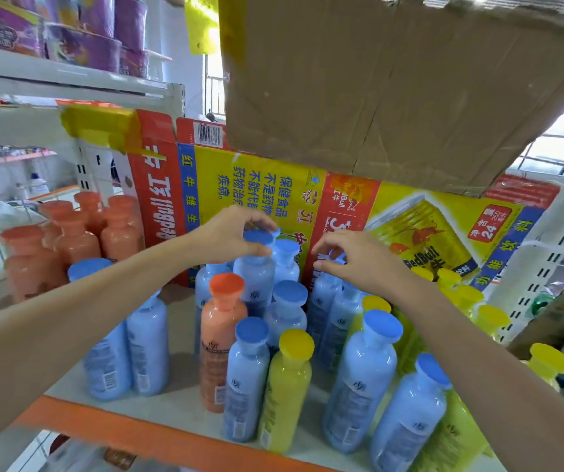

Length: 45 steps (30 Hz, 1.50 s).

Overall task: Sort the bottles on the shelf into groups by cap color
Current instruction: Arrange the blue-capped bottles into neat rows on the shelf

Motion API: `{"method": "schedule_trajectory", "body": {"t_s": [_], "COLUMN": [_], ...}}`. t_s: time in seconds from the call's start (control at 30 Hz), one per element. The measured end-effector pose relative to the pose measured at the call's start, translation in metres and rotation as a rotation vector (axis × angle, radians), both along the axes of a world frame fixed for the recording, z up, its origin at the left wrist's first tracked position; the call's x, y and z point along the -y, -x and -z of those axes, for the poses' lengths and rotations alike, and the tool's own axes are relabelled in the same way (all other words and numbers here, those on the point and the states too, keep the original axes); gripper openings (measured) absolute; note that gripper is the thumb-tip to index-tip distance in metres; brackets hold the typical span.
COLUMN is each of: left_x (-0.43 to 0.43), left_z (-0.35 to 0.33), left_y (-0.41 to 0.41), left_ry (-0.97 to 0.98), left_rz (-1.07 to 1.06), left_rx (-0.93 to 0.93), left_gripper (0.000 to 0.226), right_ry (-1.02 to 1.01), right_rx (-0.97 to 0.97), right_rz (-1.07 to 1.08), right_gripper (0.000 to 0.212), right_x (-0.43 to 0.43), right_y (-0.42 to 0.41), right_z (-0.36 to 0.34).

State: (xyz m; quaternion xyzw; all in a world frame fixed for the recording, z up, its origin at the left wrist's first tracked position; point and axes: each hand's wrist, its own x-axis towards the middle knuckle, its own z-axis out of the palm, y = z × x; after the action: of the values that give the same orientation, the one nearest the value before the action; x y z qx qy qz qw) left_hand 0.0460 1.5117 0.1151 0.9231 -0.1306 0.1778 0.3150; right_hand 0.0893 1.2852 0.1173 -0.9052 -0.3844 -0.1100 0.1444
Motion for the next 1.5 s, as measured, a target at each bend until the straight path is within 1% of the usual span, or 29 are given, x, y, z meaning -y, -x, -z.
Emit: {"method": "schedule_trajectory", "body": {"t_s": [0.17,0.3,0.4,0.57,0.63,0.7,0.77,0.8,0.93,1.0,1.07,1.17,1.27,1.33,1.43,1.5], "left_x": [0.000,0.001,0.001,0.003,0.002,0.000,-0.003,-0.006,-0.023,-0.031,-0.035,-0.039,-0.039,-0.038,-0.036,-0.034], "left_z": [0.016,0.014,0.010,0.012,0.017,0.022,0.024,0.025,0.029,0.032,0.035,0.041,0.044,0.044,0.046,0.047], "left_y": [0.000,-0.003,-0.005,-0.004,-0.003,0.001,0.008,0.013,0.030,0.037,0.045,0.055,0.060,0.062,0.063,0.063], "left_ry": [-0.241,-0.289,-0.324,-0.377,-0.359,-0.283,-0.167,-0.115,0.106,0.139,0.149,0.190,0.231,0.219,0.168,0.182], "left_rz": [0.031,0.034,0.042,0.002,0.019,0.054,0.066,0.059,0.041,0.018,-0.005,0.010,0.057,0.082,0.125,0.138], "left_rx": [-0.150,-0.189,-0.242,-0.219,-0.216,-0.220,-0.196,-0.155,0.031,0.078,0.107,0.124,0.061,-0.003,-0.047,-0.094], "left_gripper": [0.039,0.036,0.038,0.035,0.025,0.014,0.025,0.028,0.023,0.019,0.024,0.022,0.026,0.028,0.040,0.037], "right_ry": [0.022,0.035,0.044,0.051,0.047,0.041,0.033,0.030,0.013,-0.007,-0.044,-0.071,0.001,0.095,0.261,0.358], "right_rx": [-0.003,-0.004,-0.002,-0.015,-0.028,-0.047,-0.065,-0.072,-0.113,-0.135,-0.172,-0.239,-0.256,-0.246,-0.241,-0.259], "right_rz": [-0.001,0.009,0.010,0.017,0.004,-0.012,-0.024,-0.033,-0.078,-0.106,-0.138,-0.170,-0.205,-0.229,-0.265,-0.291], "right_gripper": [0.017,0.015,0.016,0.017,0.019,0.021,0.023,0.024,0.028,0.030,0.030,0.030,0.034,0.036,0.036,0.041], "right_x": [0.002,0.004,0.003,0.002,0.000,-0.003,-0.007,-0.009,-0.021,-0.029,-0.039,-0.056,-0.074,-0.086,-0.104,-0.115], "right_y": [0.000,0.001,0.003,0.004,0.003,0.002,0.001,0.000,-0.008,-0.016,-0.025,-0.036,-0.047,-0.054,-0.063,-0.067], "right_z": [0.003,0.001,0.000,-0.001,-0.001,-0.002,-0.004,-0.004,-0.006,-0.007,-0.007,-0.007,-0.006,-0.006,-0.006,-0.003]}}
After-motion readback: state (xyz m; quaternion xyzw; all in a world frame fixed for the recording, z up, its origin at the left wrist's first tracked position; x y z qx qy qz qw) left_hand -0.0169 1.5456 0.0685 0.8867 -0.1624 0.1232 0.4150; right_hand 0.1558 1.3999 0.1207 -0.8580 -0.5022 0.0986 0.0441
